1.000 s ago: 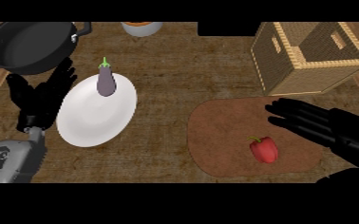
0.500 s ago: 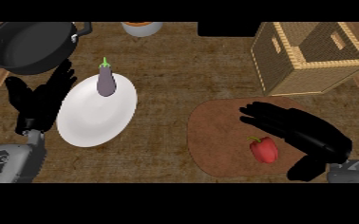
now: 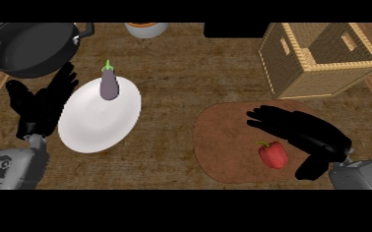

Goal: Pick the bell pepper from the cutting board and place it in the basket

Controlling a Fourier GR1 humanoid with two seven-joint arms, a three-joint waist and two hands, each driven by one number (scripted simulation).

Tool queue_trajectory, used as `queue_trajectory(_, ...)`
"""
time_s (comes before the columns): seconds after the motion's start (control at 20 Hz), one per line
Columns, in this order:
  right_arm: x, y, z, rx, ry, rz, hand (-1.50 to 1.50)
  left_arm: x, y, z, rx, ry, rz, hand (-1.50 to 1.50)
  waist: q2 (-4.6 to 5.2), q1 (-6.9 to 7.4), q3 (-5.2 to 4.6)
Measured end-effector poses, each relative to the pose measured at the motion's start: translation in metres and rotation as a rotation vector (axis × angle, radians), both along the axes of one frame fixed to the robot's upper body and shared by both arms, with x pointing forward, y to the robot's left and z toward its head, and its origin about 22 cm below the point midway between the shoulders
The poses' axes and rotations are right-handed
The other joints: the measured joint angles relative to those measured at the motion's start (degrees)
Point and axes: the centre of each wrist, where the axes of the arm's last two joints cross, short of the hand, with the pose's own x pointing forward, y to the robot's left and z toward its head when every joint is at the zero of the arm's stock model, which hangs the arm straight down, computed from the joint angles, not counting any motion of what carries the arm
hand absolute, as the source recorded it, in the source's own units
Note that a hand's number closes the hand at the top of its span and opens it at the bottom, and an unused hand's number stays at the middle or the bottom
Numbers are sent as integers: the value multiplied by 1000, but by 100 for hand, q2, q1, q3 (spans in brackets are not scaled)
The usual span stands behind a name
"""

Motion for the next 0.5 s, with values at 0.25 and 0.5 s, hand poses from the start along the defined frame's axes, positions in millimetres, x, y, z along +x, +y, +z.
queue_trajectory(0.25, 5, -11, -4, 20, 10, 4, -150, 1, 1, 2, 7, -1, 1, 0, 0, -4, 0)
queue_trajectory(0.5, 3, -16, -5, 27, 15, 22, -150, 2, -3, 3, 5, 2, 8, 0, -2, -6, 0)
